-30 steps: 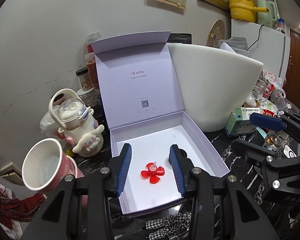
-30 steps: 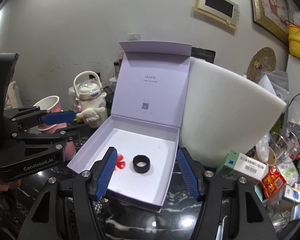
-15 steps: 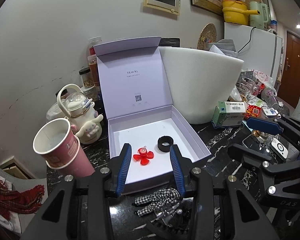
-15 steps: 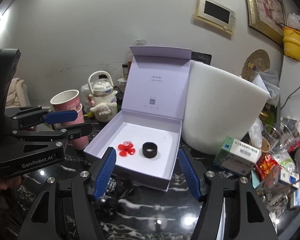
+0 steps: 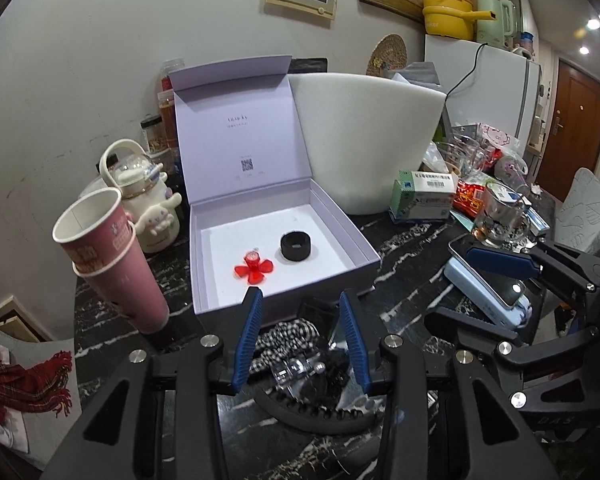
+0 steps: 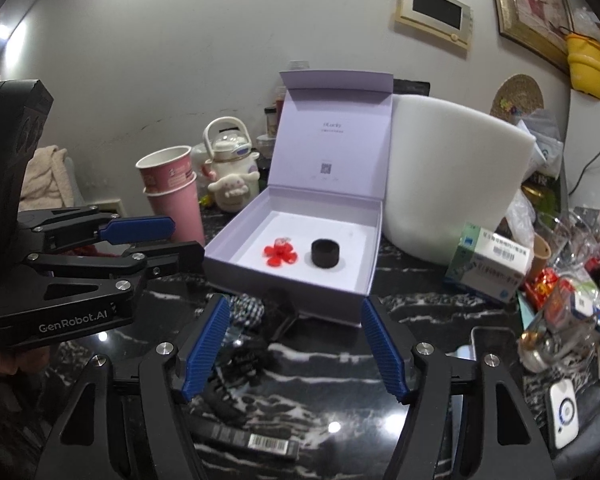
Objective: Organize rigid objects
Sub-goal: 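Withdraw both tools from the box back toward the table items, then grasp the black barcode-labelled lipstick box with the right tool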
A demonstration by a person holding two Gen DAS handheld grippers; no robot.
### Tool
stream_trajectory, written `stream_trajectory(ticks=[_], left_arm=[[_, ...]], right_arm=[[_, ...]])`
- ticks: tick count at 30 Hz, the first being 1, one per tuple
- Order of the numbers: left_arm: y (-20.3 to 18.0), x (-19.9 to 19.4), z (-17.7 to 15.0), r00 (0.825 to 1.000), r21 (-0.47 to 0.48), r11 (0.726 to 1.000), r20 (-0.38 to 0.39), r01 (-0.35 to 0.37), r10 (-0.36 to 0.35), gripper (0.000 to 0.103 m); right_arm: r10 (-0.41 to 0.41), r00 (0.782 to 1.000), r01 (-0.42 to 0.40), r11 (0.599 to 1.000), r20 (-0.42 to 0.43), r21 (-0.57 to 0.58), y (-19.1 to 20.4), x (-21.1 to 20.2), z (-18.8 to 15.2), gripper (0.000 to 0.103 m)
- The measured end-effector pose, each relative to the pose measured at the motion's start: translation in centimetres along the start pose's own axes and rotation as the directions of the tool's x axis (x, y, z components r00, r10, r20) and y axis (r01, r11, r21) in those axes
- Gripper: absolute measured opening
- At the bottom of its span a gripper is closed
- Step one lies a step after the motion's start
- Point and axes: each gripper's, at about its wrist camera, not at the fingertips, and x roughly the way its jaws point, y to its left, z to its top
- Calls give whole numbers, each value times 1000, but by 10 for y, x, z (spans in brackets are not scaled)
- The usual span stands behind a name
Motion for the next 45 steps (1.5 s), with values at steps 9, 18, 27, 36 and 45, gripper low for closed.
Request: stream_trajectory(ticks=[9, 18, 27, 36, 45], left_arm=[[1, 3, -27, 998, -44, 998, -41, 44, -46, 39], [4, 24, -53, 993, -78, 996, -109, 45, -54, 39], [8, 32, -73, 988, -95, 995, -149, 37, -51, 39], [22, 38, -84, 984, -142, 990, -176, 3, -28, 39], [22, 44, -79, 982, -146, 989, -187, -6, -22, 39]], right_arm=[[46, 998, -45, 999, -31, 29, 1, -3, -30, 72], [101, 991, -97, 994, -83, 41, 3, 5, -63, 77], [178, 975, -171, 983, -132, 60, -1, 16, -88, 82], [214, 956, -237, 966, -200, -99, 12, 34, -94, 84], [259, 922, -336, 905, -288, -261, 32, 57, -91, 81]])
